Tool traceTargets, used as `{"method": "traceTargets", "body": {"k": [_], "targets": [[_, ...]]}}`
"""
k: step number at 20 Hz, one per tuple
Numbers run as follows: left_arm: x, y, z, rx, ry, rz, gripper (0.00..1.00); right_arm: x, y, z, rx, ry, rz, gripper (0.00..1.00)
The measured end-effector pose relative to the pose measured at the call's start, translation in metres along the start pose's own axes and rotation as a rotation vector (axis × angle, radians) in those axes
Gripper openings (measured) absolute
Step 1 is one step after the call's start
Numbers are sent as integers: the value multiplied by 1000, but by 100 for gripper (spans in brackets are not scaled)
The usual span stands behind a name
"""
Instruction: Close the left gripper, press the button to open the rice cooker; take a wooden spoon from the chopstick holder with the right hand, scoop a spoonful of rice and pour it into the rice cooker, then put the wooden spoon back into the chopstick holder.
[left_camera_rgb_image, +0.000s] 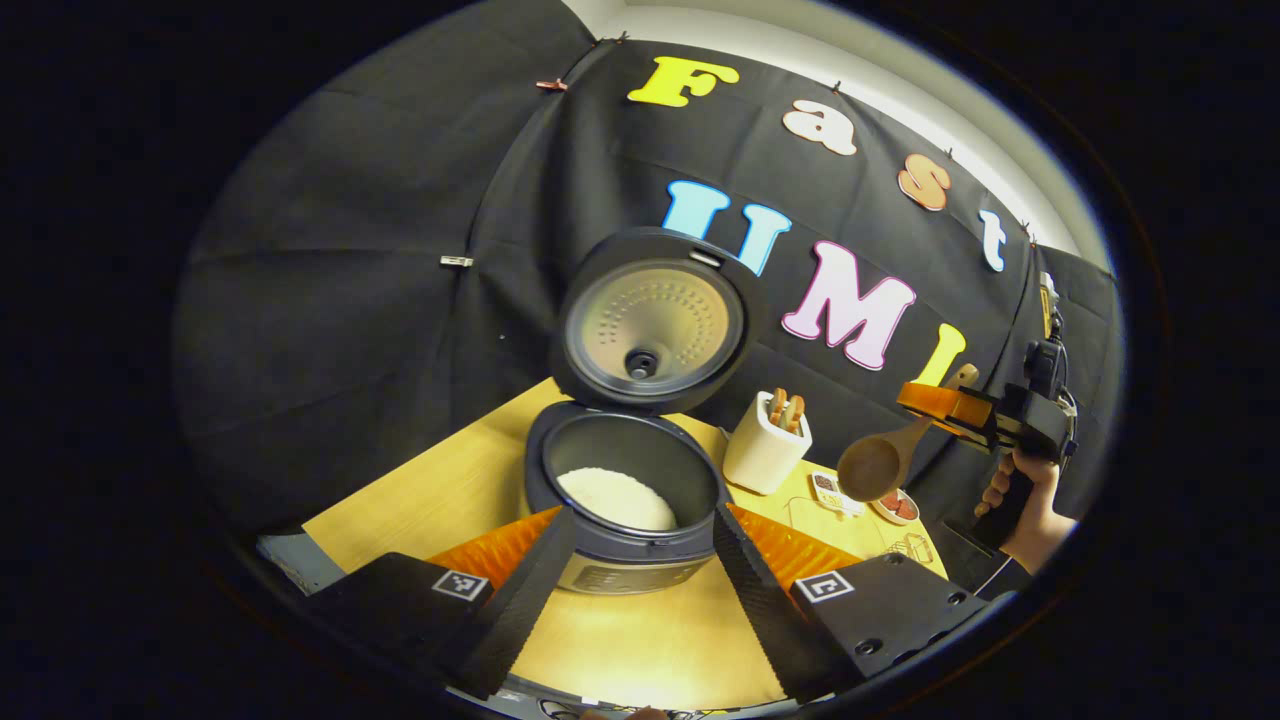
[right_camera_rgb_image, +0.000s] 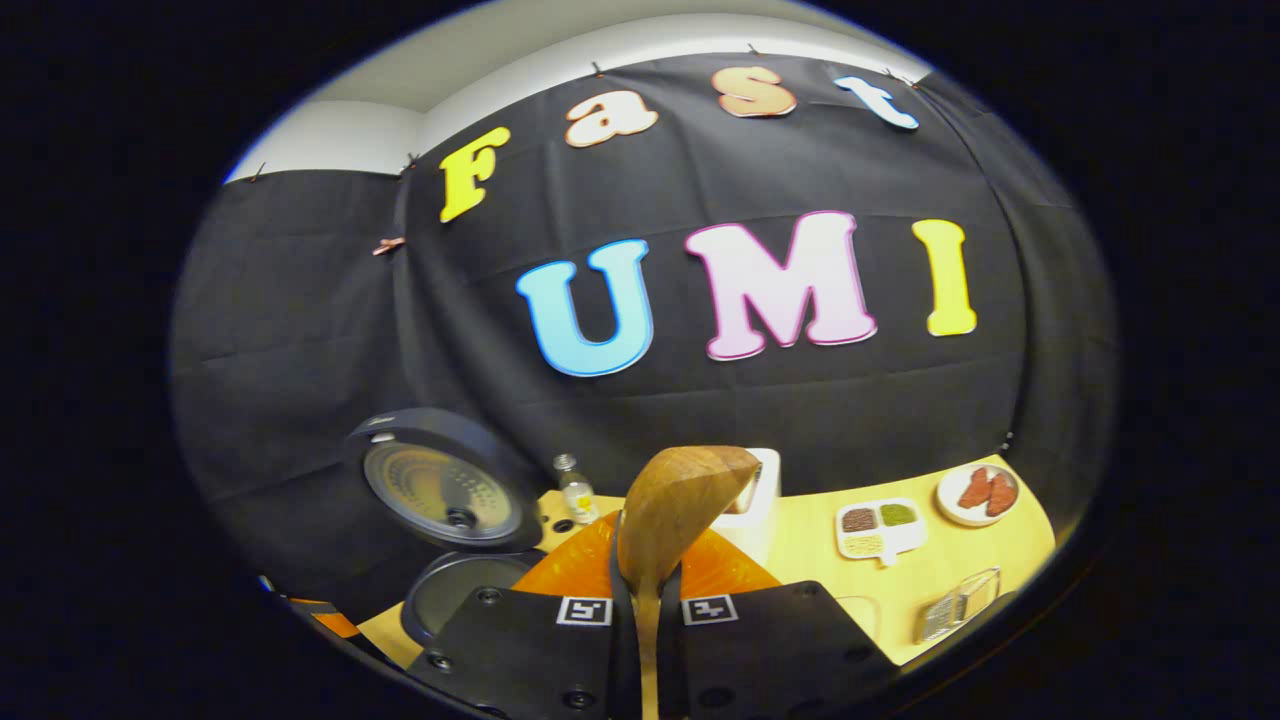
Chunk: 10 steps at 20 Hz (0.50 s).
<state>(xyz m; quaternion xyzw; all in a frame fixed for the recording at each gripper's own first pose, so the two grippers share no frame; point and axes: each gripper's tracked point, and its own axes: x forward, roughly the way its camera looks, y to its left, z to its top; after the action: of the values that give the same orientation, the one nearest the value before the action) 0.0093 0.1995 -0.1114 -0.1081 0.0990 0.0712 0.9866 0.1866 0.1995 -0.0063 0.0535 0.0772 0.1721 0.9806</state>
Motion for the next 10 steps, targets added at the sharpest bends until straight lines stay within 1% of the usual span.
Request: {"method": "traceTargets", "body": {"k": [3, 5, 7, 10], "targets": [[8, -33, -3, -17, 11, -27, 95, -14, -70, 19, 56, -27, -102, 11], [12, -53, -5, 1, 11, -33, 96, -23, -113, 26, 83, -42, -157, 11], [18, -70, -8, 26, 12, -32, 96, -32, -153, 27, 91, -48, -211, 11], [25, -91, -15, 28, 21, -14, 96, -41, -209, 22, 111, -50, -283, 11]]}}
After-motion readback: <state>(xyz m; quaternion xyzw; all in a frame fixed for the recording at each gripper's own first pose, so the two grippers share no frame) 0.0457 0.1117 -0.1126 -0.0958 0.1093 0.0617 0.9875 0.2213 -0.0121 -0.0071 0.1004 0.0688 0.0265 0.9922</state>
